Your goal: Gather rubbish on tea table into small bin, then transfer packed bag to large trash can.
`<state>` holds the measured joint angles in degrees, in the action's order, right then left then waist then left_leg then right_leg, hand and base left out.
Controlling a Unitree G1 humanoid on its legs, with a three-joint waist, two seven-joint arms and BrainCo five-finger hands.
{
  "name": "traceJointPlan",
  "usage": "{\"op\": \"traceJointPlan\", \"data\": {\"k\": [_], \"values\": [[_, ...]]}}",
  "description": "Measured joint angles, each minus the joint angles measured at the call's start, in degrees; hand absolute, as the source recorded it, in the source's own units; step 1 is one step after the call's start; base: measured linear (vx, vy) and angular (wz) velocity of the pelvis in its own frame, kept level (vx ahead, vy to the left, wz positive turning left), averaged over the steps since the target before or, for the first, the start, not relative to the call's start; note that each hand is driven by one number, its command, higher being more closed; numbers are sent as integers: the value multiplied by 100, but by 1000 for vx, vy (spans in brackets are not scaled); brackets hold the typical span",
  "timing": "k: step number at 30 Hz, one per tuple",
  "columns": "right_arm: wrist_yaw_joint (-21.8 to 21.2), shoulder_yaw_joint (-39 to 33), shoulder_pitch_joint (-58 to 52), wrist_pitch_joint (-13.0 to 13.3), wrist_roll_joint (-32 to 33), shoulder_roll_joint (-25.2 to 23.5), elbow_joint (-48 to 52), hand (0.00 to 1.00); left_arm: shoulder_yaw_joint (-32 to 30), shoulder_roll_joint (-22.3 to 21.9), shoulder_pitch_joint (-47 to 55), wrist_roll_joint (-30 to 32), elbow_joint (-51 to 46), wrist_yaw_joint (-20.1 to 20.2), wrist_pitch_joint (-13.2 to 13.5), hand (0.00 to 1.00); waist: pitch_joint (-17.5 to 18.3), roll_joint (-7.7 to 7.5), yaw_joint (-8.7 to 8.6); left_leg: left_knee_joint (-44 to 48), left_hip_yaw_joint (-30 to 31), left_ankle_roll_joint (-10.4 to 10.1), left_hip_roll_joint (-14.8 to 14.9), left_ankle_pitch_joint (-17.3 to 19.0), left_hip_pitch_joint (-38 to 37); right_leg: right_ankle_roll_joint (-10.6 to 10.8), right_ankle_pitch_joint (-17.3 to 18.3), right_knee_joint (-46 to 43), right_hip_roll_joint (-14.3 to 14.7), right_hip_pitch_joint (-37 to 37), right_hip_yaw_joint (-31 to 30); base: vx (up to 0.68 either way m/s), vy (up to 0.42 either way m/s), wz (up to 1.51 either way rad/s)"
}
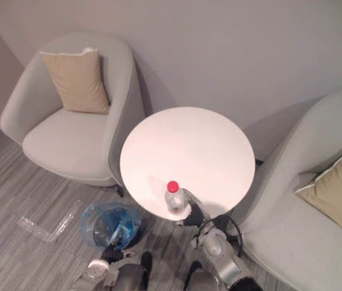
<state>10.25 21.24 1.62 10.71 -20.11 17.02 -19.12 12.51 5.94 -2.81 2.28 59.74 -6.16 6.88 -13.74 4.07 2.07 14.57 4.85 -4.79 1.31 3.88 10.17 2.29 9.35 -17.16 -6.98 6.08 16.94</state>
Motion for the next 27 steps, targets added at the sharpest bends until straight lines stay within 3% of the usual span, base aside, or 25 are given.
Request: {"op": "traceJointPlan", "data": {"k": [9,10,27], "values": [[501,-222,674,-197,18,-471,-284,0,-8,-14,-75,-198,-142,-25,13,0,-243,133,84,74,51,-15,1,-10,287,-81,7,-173,-12,277,37,0,-4,3],[550,-241,709,-219,37,-503,-288,100,-11,-12,-76,-234,-162,-25,11,0,-254,135,93,76,52,-18,3,-12,308,-83,6,-179,-11,314,38,0,0,0],[581,-429,922,-361,499,-792,-330,100,-78,-9,-117,-255,-321,-27,11,0,-465,94,138,30,-17,-26,49,-11,336,-98,-17,-147,-13,368,-11,13,0,-2]]}}
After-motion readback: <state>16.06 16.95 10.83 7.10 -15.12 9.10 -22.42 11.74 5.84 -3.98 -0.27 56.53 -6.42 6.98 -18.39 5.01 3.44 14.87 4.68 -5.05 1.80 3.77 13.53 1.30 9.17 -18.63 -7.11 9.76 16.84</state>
